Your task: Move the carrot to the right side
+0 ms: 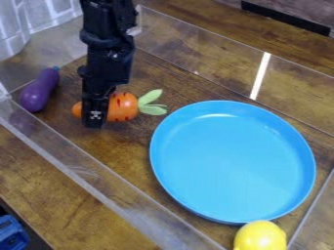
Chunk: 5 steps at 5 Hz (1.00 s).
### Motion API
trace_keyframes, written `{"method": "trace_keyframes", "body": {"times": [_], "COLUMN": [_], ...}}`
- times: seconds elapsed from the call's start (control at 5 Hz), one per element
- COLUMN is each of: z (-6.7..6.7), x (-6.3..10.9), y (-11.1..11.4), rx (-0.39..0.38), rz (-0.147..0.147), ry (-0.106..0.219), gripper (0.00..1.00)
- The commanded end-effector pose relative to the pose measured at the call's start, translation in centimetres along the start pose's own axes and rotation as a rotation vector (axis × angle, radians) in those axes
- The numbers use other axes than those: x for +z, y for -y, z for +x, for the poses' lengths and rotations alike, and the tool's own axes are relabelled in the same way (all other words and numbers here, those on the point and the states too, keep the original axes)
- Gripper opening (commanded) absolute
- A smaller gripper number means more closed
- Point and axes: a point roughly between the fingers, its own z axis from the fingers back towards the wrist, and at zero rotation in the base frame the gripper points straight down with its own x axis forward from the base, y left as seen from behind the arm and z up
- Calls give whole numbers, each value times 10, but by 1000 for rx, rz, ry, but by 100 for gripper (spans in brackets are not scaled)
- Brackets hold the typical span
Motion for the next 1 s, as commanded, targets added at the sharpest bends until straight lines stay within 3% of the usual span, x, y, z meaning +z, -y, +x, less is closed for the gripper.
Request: {"method": "trace_keyframes", "body": {"times": [0.0,0.2,0.6,0.8], "z": [7,12,17,15], "x": [34,52,50,63], "y": [3,13,25,25], "rx": [-53,-118,-87,-136], "rz": [89,119,122,133], "ry": [53,51,62,69], "gripper": [0,0,0,0]}}
